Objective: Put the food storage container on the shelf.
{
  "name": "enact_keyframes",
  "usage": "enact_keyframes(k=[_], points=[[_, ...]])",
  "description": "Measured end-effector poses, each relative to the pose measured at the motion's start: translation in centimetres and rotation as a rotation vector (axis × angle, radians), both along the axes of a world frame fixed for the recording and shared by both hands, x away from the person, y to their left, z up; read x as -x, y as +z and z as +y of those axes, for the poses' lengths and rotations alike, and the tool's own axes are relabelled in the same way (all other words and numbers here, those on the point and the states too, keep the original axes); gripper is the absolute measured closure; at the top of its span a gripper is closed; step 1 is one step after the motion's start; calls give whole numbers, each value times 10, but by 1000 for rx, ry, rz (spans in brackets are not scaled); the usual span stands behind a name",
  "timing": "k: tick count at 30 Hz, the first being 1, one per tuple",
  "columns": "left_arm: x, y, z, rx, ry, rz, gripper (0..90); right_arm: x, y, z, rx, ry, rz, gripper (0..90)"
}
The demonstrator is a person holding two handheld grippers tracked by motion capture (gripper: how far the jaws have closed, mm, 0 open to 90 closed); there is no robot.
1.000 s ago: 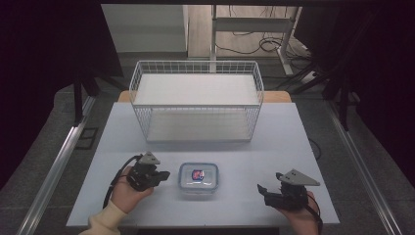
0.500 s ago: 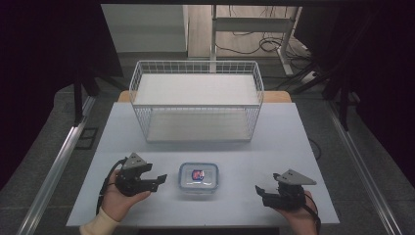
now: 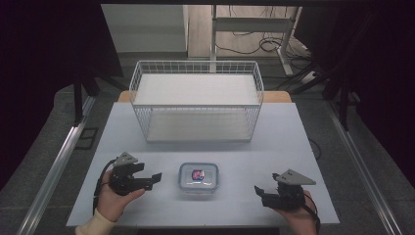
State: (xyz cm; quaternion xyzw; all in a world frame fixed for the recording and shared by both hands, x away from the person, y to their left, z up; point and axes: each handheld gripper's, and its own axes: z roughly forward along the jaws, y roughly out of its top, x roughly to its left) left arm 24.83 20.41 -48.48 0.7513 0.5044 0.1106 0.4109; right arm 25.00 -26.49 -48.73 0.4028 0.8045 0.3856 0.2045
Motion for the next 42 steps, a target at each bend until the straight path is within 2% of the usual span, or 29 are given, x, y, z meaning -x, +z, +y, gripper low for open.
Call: enact_keyframes(k=[6,10,14,16,23,31,35,36,37,38,42], points=[[-3,-2,1,39,-4,26,162,-2,4,3,-59,13,25,193],[-4,-1,1,58,-11,36,146,-10,4,11,-98,48,71,175],[-6,0,1,83,-12,42,134,-13,4,16,-119,48,102,180],[-7,-1,2,90,-16,49,127,-17,5,19,-164,51,141,180],[-11,-1,2,141,-35,76,115,-21,4,29,-197,76,187,170],[-20,-1,-12,169,-82,104,111,-27,1,53,-249,111,260,157],[-25,-5,-17,191,-104,137,125,-32,-2,65,-261,124,288,157],[-27,-6,-18,203,-108,147,128,-34,-3,68,-270,127,298,157],[-31,-9,-19,235,-111,175,131,-37,-4,73,-290,126,322,157],[-31,-9,-19,235,-111,175,133,-39,-5,75,-295,125,330,157],[-40,-14,-23,295,-127,216,138,-46,-9,82,-307,110,358,158]])
